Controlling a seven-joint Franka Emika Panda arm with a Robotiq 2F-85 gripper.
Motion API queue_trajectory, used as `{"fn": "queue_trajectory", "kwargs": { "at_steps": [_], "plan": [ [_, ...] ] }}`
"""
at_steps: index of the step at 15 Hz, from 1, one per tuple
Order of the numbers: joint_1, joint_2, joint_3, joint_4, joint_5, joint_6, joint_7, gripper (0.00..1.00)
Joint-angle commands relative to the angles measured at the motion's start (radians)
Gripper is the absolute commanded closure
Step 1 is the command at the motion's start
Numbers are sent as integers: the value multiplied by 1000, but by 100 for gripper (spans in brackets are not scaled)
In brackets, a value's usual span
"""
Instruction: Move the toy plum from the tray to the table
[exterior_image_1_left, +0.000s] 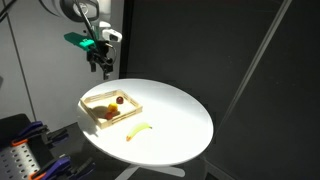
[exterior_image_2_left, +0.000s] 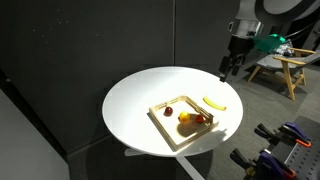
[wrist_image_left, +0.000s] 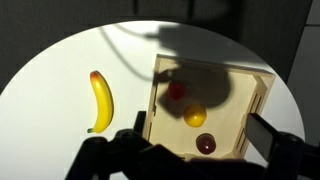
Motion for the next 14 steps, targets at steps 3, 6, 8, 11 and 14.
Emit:
{"fn": "queue_trajectory", "kwargs": {
  "at_steps": [3,6,8,11,14],
  "plan": [
    [18,177,18,138,44,38,-12,0],
    [21,254,26,193,48,65,-15,0],
    [19,302,31,228,53,82,-22,0],
    [15,366,37,277,59,97,-32,0],
    [10,425,38,317,56,106,-39,0]
  ]
}}
